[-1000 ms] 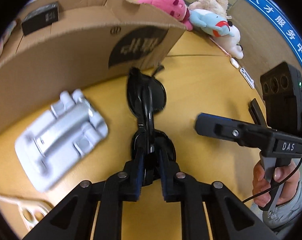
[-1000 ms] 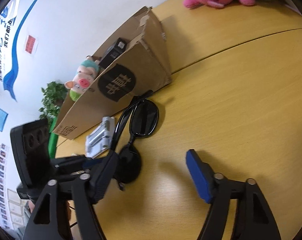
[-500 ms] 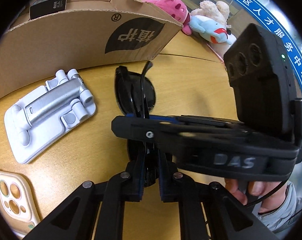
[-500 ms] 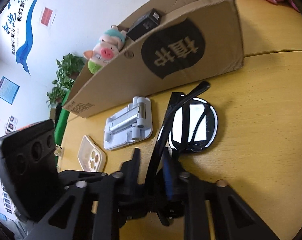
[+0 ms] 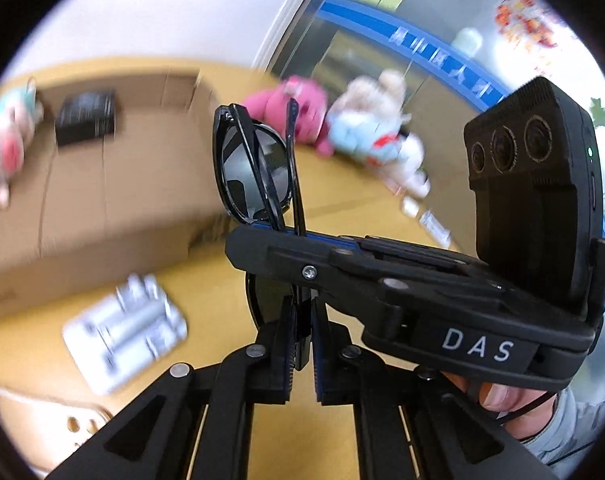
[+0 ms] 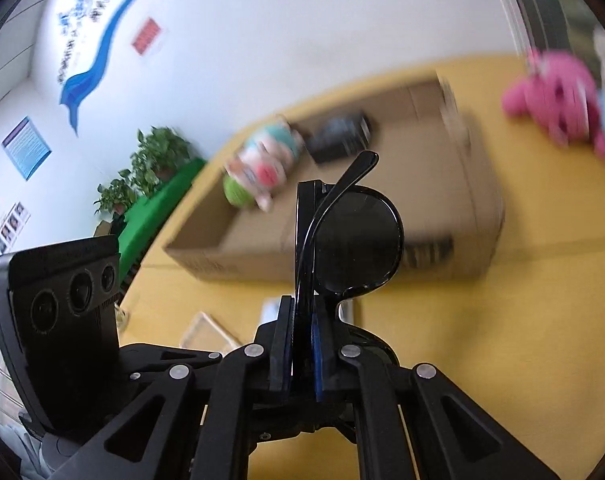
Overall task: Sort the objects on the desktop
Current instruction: 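Lift the sunglasses with the right gripper and lower them into the cardboard box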
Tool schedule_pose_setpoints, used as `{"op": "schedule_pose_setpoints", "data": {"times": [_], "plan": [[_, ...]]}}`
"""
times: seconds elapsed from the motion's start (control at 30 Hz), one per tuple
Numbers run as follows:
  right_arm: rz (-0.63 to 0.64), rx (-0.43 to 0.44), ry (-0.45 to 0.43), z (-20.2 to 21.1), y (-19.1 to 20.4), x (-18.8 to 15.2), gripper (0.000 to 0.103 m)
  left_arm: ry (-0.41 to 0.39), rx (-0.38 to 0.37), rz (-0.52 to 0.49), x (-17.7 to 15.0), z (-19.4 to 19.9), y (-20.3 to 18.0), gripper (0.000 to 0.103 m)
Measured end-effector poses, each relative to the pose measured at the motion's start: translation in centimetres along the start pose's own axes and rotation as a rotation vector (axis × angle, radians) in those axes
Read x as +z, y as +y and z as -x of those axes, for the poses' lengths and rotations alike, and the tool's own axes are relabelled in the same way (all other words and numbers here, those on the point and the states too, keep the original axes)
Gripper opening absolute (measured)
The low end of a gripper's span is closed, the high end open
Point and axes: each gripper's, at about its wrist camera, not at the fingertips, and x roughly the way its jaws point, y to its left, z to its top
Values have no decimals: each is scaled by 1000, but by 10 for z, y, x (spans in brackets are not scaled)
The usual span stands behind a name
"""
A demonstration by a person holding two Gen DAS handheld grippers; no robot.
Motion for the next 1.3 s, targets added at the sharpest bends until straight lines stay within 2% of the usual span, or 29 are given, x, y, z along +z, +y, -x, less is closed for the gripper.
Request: {"op": "schedule_pose_setpoints", "data": {"times": [0.17,0.3,0.6,0.8,0.97,1.03,1.13,1.3], "plan": [[116,-18,-84,29,31,49,6,-97,-4,-46,34,43,2,6],[165,-23,-124,33,51,88,6,-148,0,-64,78,55,7,6],[231,-39,-169,26,82,183,6,-204,10,-61,159,84,23,6],[271,-64,-146,15,91,251,6,-211,2,-26,216,88,42,6],[243,-56,-80,-19,70,304,6,-164,2,39,252,58,77,6],[213,-49,-35,-46,50,316,6,-121,-2,94,259,33,101,6],[185,-55,32,-86,22,320,6,-51,-13,171,259,-7,137,6],[98,-79,155,-165,-40,307,6,78,-15,275,244,-82,190,6]]}}
